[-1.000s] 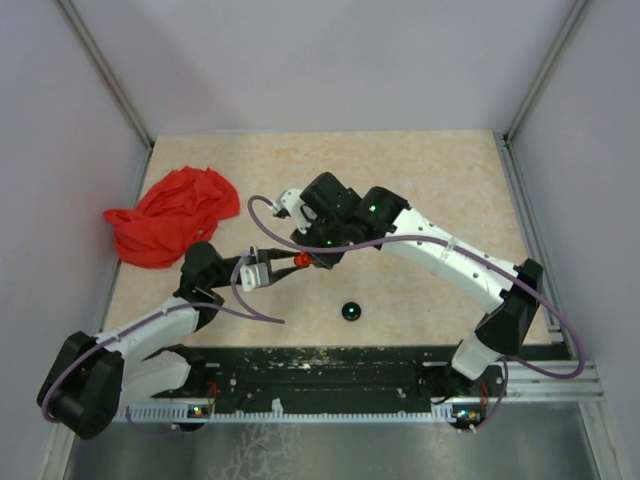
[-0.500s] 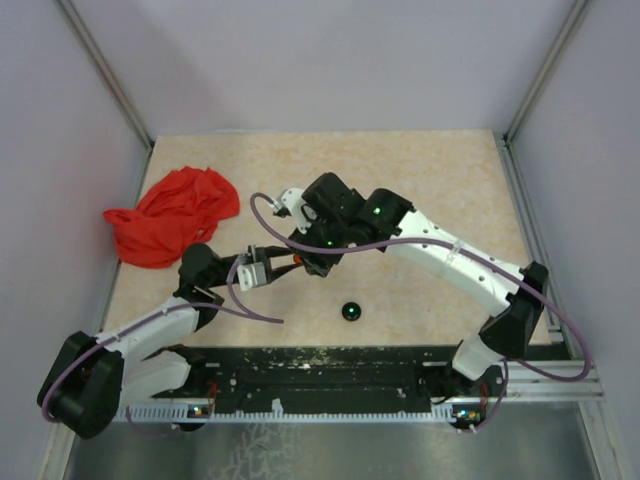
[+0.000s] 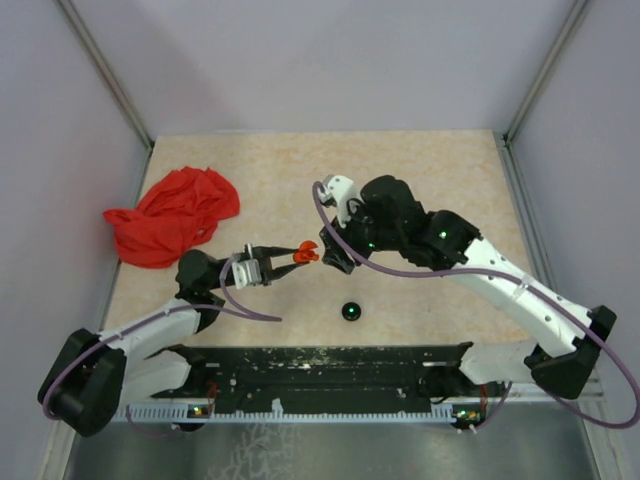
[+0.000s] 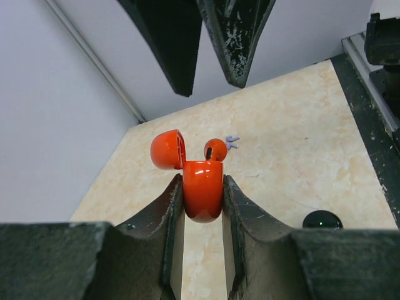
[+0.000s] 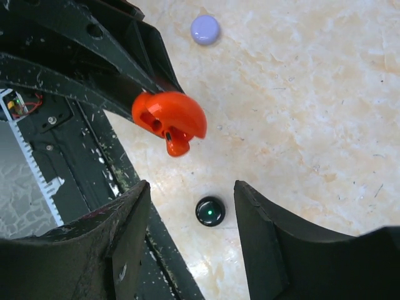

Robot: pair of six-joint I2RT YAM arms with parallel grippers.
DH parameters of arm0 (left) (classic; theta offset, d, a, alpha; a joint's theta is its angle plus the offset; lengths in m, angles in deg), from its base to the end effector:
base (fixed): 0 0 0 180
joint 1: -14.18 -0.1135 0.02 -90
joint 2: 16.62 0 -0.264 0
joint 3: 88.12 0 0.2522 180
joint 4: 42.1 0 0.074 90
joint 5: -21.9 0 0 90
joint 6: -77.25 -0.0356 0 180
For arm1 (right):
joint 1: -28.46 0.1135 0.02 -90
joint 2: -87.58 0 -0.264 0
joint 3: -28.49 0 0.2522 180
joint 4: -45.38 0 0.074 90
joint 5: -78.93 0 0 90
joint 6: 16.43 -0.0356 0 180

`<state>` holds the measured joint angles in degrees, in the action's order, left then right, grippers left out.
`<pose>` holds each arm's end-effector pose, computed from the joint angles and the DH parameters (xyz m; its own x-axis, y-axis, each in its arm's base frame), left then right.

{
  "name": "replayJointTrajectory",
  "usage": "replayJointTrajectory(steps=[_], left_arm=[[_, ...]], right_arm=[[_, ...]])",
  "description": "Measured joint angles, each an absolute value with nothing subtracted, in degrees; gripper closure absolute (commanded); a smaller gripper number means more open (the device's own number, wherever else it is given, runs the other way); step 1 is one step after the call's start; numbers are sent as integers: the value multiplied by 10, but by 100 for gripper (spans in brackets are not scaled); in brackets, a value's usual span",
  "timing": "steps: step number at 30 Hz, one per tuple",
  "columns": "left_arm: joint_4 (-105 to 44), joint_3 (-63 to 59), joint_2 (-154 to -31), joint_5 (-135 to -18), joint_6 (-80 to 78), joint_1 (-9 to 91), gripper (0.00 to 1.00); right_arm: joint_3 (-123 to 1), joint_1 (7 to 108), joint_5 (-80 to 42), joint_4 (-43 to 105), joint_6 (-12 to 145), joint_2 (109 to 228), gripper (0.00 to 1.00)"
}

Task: Insert the wireless bluetooth earbuds into the charging case
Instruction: Place the earbud in the charging case.

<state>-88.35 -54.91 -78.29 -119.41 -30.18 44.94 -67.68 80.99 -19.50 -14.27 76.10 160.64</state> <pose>0.1646 -0.1303 0.2551 0.5376 -0.1020 -0.8370 0.8357 0.1966 0.5127 0.1557 0.2117 0.4000 -0.3240 -0.4945 -0.8065 -0.8719 0.4869 0.0517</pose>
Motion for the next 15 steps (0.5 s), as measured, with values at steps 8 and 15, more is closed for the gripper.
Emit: replayJointTrajectory(steps=[8,15], left_arm=[[-982,-567,-815,-1175,-223,449,99],[-1028,-571,-822,-1174,-188,449,99]], right_arm=[[-556,774,-263,-41,733,1524,54],[-478,762,-294,59,673,1497,59]])
